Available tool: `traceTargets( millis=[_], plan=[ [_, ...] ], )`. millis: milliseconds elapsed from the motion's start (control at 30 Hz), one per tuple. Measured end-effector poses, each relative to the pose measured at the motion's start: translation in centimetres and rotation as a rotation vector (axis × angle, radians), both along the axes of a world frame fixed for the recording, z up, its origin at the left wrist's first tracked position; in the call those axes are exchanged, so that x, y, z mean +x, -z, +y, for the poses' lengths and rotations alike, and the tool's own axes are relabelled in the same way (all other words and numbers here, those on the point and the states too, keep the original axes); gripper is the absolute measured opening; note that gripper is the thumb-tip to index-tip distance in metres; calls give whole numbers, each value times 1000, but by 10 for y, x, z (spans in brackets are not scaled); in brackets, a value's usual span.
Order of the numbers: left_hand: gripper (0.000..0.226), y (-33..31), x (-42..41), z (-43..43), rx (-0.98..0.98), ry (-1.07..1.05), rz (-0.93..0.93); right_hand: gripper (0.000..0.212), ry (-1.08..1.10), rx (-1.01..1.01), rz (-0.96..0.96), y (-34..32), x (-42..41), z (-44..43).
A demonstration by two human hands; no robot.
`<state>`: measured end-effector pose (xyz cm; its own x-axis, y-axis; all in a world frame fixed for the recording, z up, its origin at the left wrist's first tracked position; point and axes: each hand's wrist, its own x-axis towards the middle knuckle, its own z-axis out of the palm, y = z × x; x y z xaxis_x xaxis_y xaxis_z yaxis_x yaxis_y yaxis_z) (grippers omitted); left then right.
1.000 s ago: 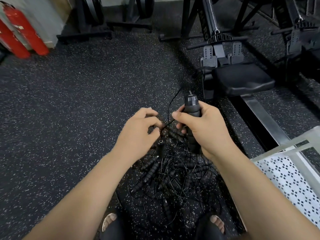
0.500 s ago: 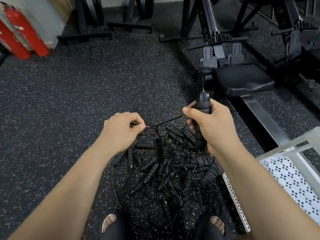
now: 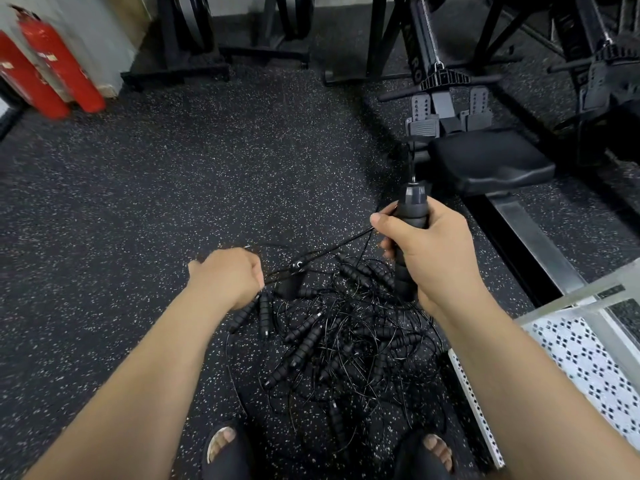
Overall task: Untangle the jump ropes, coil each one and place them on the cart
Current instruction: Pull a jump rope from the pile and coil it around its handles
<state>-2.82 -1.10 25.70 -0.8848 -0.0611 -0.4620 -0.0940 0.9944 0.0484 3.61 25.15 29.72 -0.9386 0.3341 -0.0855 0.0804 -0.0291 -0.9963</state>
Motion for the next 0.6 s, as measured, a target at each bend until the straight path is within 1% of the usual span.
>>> traceTargets(
  millis=[133, 233, 367, 467, 567, 600],
  plan=[
    [44, 5, -1, 2, -58, 13, -90, 14, 21, -16, 19, -1, 1, 0],
    [38, 11, 0, 5, -96, 34, -123, 12, 72, -54, 66, -6, 1, -1],
    [37, 18, 0, 8, -175, 77, -230, 13, 113, -78, 121, -11, 0, 4],
    [38, 20, 0, 7, -177, 76, -203, 12, 102, -76, 114, -11, 1, 3],
    [44, 17, 1, 7, -172, 56, -173, 12, 132, -94, 123, -14, 1, 5],
    [43, 17, 1, 7, -161, 45, -162, 12, 144, -96, 132, -15, 2, 5]
  ],
)
